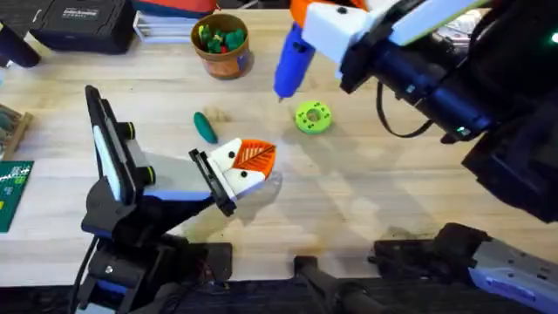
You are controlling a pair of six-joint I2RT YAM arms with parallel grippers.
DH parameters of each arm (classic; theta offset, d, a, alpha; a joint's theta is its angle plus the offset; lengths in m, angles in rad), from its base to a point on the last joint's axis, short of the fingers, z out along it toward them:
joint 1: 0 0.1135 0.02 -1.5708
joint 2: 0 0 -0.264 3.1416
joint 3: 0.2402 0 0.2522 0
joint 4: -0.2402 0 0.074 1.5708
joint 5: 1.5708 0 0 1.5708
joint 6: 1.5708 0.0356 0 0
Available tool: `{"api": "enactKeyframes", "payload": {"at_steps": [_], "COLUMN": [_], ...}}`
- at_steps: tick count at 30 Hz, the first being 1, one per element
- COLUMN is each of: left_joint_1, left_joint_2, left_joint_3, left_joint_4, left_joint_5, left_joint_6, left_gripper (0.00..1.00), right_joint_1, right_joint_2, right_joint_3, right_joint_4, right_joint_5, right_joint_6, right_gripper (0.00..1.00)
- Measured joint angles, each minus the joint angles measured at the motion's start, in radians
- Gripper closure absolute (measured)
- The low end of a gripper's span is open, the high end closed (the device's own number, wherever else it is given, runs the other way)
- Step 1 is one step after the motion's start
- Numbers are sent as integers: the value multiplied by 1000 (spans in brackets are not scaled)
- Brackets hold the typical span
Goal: Pick up the gripper from the table and insert it into the empty holder that is missing its gripper. Then pick up a screw, insert it into the mounting hole, and use the screwdriver to tighten it. Finally, clean up the table by picking up the vegetable and placing it into the bucket.
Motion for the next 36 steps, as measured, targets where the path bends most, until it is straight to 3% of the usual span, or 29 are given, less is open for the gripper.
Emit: {"api": "enactKeyframes", "payload": {"at_steps": [4, 16, 26, 36], "left_joint_1": [0, 0, 0, 0], "left_joint_2": [0, 0, 0, 0], "left_joint_3": [0, 0, 0, 0], "left_joint_4": [0, 0, 0, 0], "left_joint_5": [0, 0, 0, 0], "left_joint_6": [0, 0, 0, 0], "left_gripper": [987, 987, 987, 987], "right_joint_1": [24, 57, 170, 171], "right_joint_2": [1, 7, 107, 122], "right_joint_3": [0, 49, 61, 61], "right_joint_4": [82, 109, 198, 175], "right_joint_5": [-70, -282, -333, -391], "right_joint_6": [-51, -22, -8, -22], "right_gripper": [857, 866, 871, 877]}}
